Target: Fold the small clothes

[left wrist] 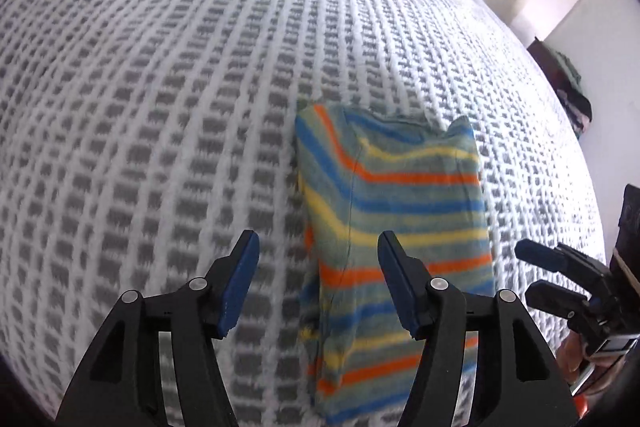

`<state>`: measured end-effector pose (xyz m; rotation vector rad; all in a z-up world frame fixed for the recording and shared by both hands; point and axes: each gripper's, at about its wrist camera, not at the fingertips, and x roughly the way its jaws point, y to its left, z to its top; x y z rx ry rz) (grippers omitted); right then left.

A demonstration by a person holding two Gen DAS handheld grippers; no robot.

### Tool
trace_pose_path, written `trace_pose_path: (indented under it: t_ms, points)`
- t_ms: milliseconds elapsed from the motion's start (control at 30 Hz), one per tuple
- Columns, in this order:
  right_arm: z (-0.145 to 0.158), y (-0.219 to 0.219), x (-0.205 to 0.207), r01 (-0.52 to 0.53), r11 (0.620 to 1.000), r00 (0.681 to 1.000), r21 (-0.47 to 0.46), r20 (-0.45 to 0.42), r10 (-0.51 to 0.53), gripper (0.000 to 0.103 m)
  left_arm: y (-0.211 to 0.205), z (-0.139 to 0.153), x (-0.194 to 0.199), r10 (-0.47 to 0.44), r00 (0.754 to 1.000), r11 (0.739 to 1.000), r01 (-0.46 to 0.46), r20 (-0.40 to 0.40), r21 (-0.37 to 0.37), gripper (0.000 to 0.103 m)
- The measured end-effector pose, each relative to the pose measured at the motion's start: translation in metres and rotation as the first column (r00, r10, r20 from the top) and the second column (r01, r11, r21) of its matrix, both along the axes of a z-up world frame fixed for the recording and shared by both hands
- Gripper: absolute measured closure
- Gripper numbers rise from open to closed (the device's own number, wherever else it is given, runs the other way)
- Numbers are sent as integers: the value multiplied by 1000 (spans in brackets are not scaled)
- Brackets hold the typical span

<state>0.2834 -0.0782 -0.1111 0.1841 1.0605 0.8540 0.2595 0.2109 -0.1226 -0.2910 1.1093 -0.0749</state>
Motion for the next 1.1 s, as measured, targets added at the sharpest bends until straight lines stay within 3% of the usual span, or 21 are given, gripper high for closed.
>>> trace_pose_path:
  t_ms: [133, 200, 267, 300, 433, 667, 1100]
  points:
    - [-13, 17, 66, 3, 1000, 1000, -4, -1, -3, 43, -12, -35, 63, -3, 999, 991, 10, -53, 130, 41]
    - [-37, 24, 96, 24, 997, 999, -73, -37, -27, 43, -17, -53, 79, 3, 997, 976, 14, -77, 215, 39]
    - [-63, 30, 117, 61, 983, 995, -176, -71, -74, 43, -17, -59, 84, 11, 998, 975, 5, -69, 221, 37]
    - [-73, 30, 122, 68, 981, 992, -182, -90, -86, 43, -17, -58, 84, 13, 998, 975, 1, -60, 220, 37]
    - [-78, 27, 122, 76, 986, 994, -150, -70, -87, 37, -18, -58, 85, -4, 999, 969, 13, -37, 247, 35]
    - [-82, 34, 120, 72, 983, 996, -171, -48, -81, 36, -20, -52, 79, -7, 1000, 960, 13, -25, 281, 34]
    - [-53, 37, 108, 101, 969, 994, -224, -13, -107, 35, -35, -25, 52, -29, 1000, 948, 31, -10, 318, 36]
